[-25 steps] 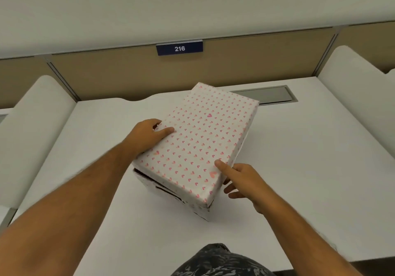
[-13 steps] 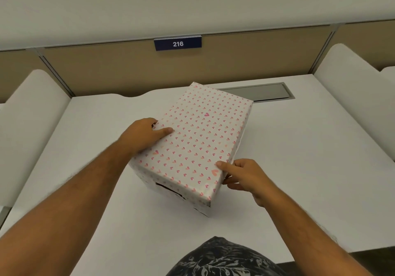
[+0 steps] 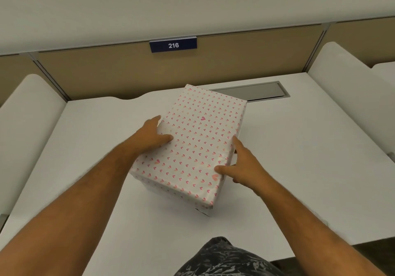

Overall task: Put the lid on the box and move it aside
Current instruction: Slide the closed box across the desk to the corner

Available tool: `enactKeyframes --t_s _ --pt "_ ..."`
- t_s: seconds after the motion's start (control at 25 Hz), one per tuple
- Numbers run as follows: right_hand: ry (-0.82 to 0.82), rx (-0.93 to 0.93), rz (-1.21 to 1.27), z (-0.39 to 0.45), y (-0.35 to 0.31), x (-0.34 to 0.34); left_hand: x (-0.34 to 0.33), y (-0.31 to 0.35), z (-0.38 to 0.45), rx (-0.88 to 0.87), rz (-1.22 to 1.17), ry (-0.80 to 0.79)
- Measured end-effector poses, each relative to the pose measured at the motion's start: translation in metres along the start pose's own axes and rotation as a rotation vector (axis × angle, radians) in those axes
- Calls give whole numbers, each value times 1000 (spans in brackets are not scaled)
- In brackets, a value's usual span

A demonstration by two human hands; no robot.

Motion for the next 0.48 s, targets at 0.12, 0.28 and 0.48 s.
enactKeyframes --t_s 0.12,0.28,0.48 --pt "36 26 -209 19 -23 11 -3 35 5 -107 88 82" --pt "33 9 -494 40 -43 19 -27 39 10 -53 245 141" --pt "-7 7 -776 51 -55 20 -28 32 16 -50 249 187"
Point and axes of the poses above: each hand's wrist, its own z-axis towards the middle knuckle, its own x-axis out of the back of the hand, y = z × x, the point moved 7 cm from there along z, towards the middle knuckle, and after that the axes turned 11 degrees about z, right-handed, at the moved point
